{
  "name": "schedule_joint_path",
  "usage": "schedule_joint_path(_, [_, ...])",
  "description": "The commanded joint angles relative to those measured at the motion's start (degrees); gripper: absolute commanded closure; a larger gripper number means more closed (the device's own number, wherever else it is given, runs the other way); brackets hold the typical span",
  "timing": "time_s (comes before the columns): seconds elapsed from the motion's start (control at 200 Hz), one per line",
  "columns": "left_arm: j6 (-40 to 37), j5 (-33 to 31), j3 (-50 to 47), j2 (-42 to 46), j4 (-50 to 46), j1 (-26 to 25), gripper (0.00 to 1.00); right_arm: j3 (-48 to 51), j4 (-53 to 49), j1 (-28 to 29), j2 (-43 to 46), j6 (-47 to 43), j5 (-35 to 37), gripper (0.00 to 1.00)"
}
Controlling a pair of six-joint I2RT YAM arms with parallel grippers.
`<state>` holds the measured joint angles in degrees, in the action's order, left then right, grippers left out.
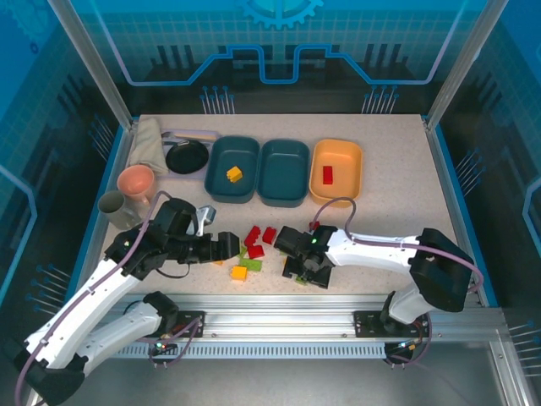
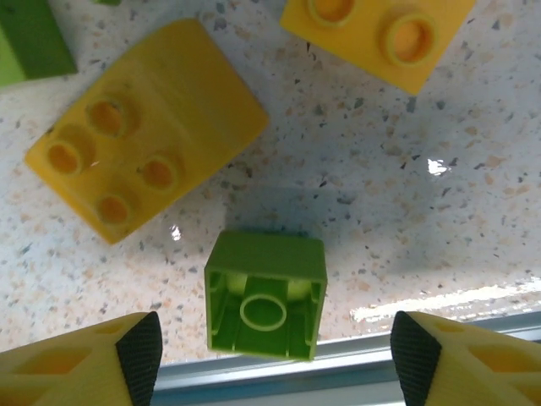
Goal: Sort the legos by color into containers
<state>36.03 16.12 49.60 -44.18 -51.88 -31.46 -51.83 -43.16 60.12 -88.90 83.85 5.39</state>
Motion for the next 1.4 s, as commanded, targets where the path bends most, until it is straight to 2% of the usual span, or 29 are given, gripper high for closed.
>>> schedule_joint_path(0.0, [0.1,2.6,-0.8,1.3,-1.3,-0.4,0.07,-0.1,0.8,1.0,-1.8,4.2,0.8,0.28])
schedule_joint_path(0.19, [0.3,3.2,-1.1,2.4,-1.3,-0.3,0.08,-0.2,2.8,0.9,-3.5,4.4,2.3,0.38])
schedule_joint_path(0.505, [1.4,3.1,-1.2,2.9,-0.7,-0.3,0.08,-1.1,1.3,0.9,-5.2,2.1,4.3,0.61])
schedule_joint_path(0.62, [2.6,2.5,-0.1,2.3,-0.2,-0.4,0.08,-5.3,-3.8,1.4,-3.2,-1.9,7.3,0.67])
schedule_joint_path(0.785, [4.6,-0.8,6.4,-3.1,1.5,-0.2,0.08,-16.6,-11.6,1.3,-2.8,-11.0,11.7,0.68])
schedule_joint_path(0.935, [4.4,-2.7,16.5,-13.6,2.7,1.2,0.07,-27.7,-12.9,-3.5,-5.8,-20.9,12.3,0.68])
schedule_joint_path(1.06, [4.9,-2.5,23.0,-21.5,3.6,6.5,0.08,-35.2,-11.2,-10.1,-11.1,-27.5,9.3,0.68])
schedule_joint_path(1.2, [6.7,-1.5,28.0,-28.5,5.6,12.9,0.08,-44.2,-10.0,-16.9,-19.8,-33.3,5.2,0.69])
schedule_joint_path(1.395, [6.2,0.1,36.2,-37.7,6.3,16.7,0.08,-58.7,-12.4,-23.2,-33.9,-39.0,1.7,0.70])
